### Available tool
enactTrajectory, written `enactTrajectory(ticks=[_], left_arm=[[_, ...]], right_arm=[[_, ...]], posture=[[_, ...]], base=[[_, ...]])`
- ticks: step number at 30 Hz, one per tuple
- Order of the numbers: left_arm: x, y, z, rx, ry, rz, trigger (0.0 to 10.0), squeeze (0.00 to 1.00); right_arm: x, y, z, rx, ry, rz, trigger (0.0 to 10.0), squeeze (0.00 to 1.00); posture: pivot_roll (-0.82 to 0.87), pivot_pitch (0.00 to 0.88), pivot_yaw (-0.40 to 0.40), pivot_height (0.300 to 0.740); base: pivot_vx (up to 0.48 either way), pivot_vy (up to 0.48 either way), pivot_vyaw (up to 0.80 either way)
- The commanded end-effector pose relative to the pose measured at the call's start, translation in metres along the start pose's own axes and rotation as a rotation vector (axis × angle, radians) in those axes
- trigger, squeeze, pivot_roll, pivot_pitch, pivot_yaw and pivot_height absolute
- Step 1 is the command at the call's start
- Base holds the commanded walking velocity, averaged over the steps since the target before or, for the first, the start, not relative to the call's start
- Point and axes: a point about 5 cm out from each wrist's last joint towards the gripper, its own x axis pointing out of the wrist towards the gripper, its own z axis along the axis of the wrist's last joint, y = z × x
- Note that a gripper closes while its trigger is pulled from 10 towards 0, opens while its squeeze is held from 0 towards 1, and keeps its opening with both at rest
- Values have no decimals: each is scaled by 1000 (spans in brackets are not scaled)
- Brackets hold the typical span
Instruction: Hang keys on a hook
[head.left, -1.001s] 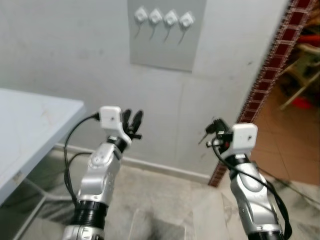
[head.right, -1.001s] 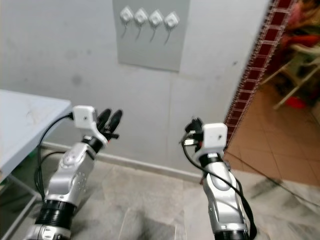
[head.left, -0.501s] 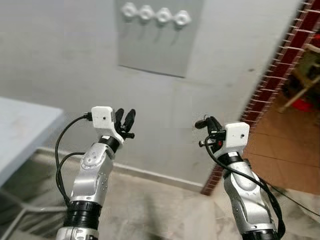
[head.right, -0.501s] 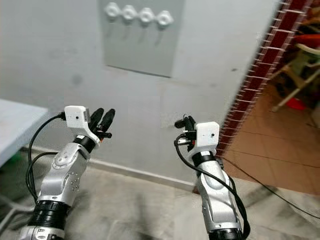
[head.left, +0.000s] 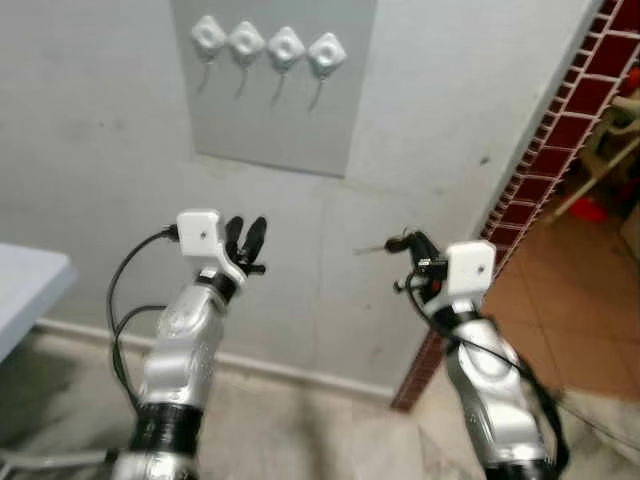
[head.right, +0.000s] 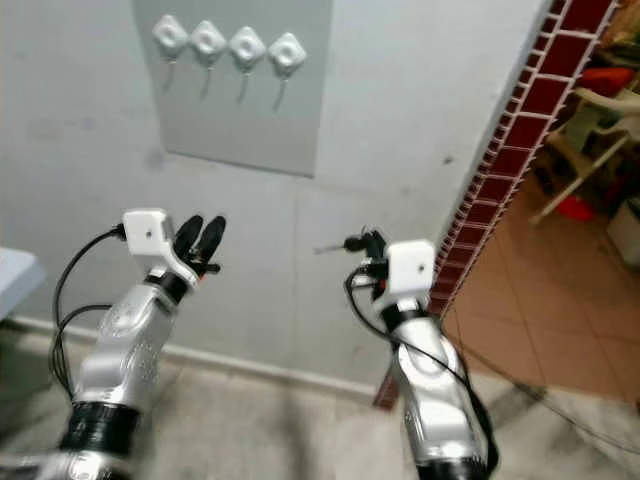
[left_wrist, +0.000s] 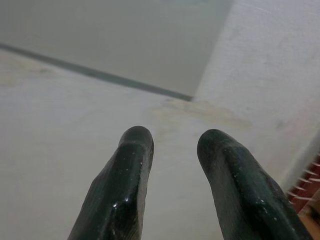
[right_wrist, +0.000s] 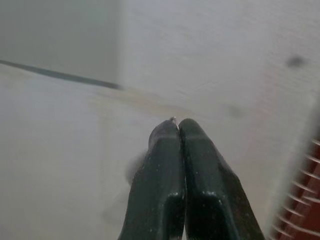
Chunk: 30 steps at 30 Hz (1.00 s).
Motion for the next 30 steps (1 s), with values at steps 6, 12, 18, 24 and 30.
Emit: enactTrajectory(ticks=[6, 12, 18, 24, 30], left_arm=[[-1, 12, 8, 12, -16, 36, 10000, 0], [-1, 12, 9, 33, -19, 30, 10000, 0], [0, 9, 9, 87, -17, 17, 10000, 0], [2, 6, 10, 54, -25, 15, 10000, 0], [10, -7, 18, 127, -31, -10, 10000, 0]], right_arm=[[5, 10, 9, 17, -39, 29, 10000, 0], [6, 10, 10, 18, -41, 31, 10000, 0], [6, 10, 10, 17, -42, 32, 10000, 0], [6, 10, 10, 14, -41, 34, 10000, 0], [8, 12, 9, 15, -34, 36, 10000, 0]], posture=[[123, 0, -68, 740], [123, 0, -67, 740], [121, 0, -66, 740], [119, 0, -68, 740], [118, 0, -70, 740]], base=[[287, 386, 0], [291, 381, 0], [452, 0, 0], [138, 0, 0], [0, 0, 0]])
